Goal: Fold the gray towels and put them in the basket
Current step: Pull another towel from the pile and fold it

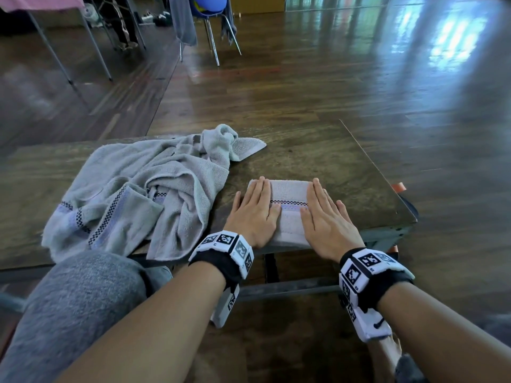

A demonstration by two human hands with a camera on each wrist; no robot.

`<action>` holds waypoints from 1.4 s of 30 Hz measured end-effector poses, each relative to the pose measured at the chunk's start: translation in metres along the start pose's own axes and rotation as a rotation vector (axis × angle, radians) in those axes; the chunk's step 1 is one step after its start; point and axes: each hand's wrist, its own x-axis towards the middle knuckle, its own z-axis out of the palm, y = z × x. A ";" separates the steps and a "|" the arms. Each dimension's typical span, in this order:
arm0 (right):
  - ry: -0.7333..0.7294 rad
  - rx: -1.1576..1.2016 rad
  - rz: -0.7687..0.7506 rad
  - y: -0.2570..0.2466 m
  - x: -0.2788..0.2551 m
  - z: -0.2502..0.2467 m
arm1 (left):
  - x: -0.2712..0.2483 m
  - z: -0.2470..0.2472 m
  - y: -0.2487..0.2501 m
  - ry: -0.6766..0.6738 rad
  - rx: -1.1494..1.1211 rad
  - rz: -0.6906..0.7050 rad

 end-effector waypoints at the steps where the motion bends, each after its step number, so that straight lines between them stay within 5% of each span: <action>1: -0.008 0.000 0.002 0.001 -0.001 0.000 | -0.001 0.000 -0.001 -0.005 -0.008 -0.005; 11: -0.057 -0.006 0.042 -0.004 -0.003 -0.002 | -0.005 -0.004 -0.012 -0.030 -0.082 -0.098; 33: -0.049 0.057 0.121 -0.009 -0.003 -0.004 | -0.005 -0.008 -0.010 0.314 -0.488 -0.218; 37: -0.057 0.189 0.145 -0.015 -0.002 -0.010 | -0.008 -0.021 -0.002 0.326 -0.541 -0.257; 42: 0.022 0.669 0.193 -0.033 -0.004 -0.035 | -0.017 -0.065 0.021 0.263 -0.663 -0.172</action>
